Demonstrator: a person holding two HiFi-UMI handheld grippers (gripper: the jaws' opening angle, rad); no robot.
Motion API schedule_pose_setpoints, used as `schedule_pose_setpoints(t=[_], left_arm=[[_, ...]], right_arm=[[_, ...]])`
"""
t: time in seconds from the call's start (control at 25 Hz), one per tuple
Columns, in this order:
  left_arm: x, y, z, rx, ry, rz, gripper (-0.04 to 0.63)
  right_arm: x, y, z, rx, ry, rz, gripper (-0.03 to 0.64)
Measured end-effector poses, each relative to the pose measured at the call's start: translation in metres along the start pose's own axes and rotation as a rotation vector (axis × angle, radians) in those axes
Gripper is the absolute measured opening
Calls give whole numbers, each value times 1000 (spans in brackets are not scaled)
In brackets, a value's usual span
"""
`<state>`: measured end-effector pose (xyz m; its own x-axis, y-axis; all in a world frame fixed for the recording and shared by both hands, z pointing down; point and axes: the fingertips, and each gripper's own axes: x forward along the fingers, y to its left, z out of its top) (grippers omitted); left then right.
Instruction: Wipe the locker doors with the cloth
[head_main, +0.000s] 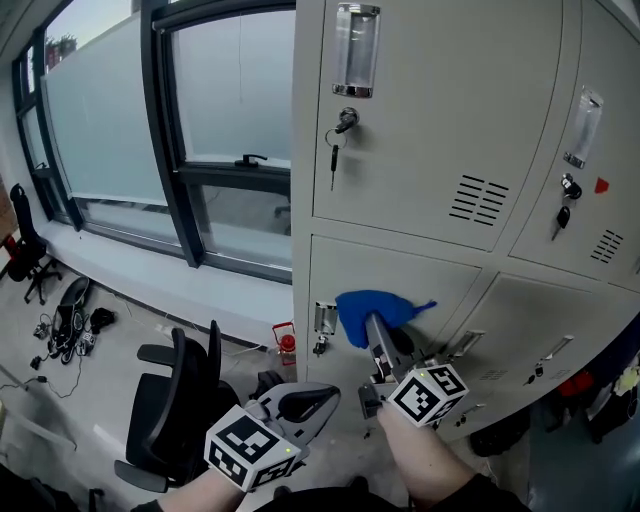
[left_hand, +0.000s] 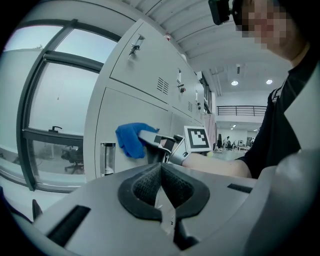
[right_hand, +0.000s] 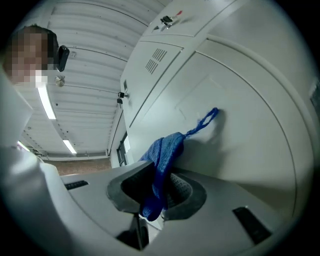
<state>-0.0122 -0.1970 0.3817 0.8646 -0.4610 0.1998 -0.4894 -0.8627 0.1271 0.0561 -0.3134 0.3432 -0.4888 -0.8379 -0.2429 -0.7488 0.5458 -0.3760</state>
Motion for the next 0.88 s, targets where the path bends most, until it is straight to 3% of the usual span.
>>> schedule_pose_setpoints(t=[0.36,0.88], left_arm=[[5,4,-5,20,26,15,6],[-3,16,-15,5,62,73,6]], right_arm=[[-6,-22,-72,-26,102,1,48],[-40,-77,-195,24,319,-77,48]])
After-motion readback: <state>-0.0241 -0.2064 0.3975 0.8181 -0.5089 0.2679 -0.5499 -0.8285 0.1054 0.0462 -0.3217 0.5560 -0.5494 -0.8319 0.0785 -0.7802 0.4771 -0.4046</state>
